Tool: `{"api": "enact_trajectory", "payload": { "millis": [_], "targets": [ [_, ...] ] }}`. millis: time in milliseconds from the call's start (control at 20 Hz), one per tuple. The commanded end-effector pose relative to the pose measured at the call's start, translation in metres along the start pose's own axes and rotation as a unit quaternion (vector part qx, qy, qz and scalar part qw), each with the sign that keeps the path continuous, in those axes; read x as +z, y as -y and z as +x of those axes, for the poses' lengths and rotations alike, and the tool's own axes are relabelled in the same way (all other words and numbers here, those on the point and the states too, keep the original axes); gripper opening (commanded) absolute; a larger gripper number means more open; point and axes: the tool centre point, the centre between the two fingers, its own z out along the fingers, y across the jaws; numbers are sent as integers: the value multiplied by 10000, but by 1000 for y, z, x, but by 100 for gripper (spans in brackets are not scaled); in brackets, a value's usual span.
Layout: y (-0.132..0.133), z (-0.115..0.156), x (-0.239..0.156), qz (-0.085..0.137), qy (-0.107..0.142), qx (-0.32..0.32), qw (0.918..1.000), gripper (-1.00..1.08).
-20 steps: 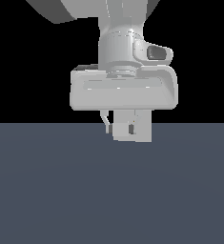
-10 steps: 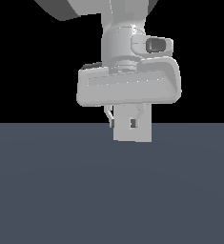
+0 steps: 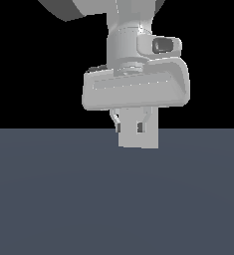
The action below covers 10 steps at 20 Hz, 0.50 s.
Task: Plug the charger into the wall socket.
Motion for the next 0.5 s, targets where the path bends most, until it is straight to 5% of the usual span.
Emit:
{"api": "enact_trajectory", "payload": {
  "millis": [0, 450],
  "targets": [
    [0, 0, 0, 0, 0, 0, 10000, -100],
    [0, 19, 1, 0, 0, 0, 10000, -100]
  ]
}}
